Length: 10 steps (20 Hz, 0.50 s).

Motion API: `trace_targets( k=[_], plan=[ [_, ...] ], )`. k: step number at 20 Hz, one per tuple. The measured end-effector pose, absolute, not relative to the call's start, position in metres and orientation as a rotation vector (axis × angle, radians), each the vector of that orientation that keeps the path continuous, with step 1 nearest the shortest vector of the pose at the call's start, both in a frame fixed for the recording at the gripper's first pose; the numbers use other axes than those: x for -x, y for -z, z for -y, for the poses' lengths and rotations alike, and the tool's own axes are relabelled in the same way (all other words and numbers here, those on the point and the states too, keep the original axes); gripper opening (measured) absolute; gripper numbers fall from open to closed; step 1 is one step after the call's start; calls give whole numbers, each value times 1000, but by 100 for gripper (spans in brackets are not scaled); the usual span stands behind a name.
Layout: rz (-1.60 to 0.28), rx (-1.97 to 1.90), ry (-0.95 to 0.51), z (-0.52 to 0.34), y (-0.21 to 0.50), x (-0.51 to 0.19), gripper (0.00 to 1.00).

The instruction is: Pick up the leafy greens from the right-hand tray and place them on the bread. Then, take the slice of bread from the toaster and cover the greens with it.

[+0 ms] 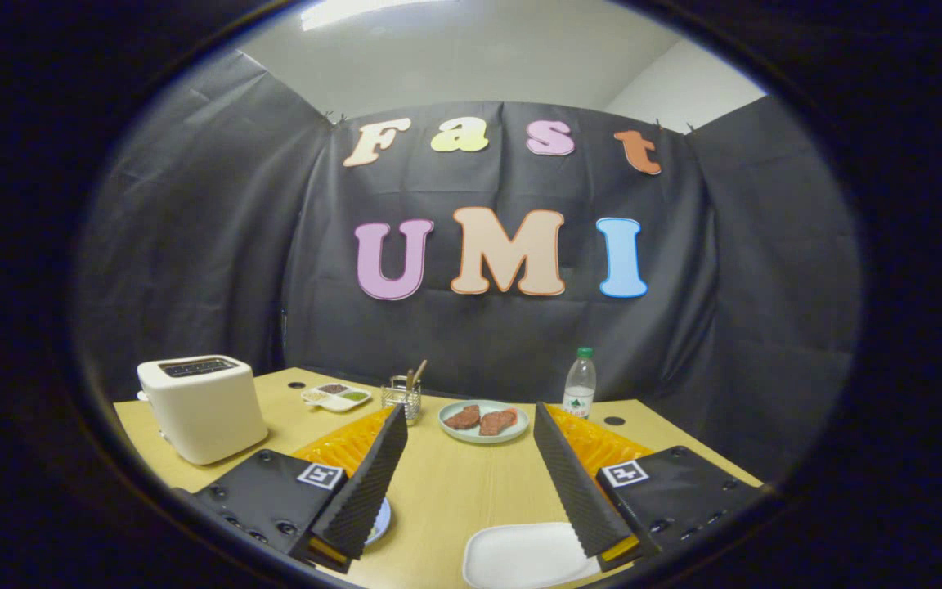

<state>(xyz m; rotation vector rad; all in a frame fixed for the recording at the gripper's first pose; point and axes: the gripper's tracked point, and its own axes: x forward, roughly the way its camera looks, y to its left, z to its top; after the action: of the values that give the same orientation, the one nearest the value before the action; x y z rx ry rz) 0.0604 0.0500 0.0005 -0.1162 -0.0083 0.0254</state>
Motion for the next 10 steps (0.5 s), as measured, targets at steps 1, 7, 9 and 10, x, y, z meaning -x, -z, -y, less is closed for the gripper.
trace_targets(
  k=[1,7,9,10],
  plan=[
    [9,119,-14,-44,3,-57,98],
    [18,83,-77,-53,15,-34,98],
    [24,72,-99,-58,16,-31,98],
    [18,74,-105,-58,19,-29,98]
  ],
)
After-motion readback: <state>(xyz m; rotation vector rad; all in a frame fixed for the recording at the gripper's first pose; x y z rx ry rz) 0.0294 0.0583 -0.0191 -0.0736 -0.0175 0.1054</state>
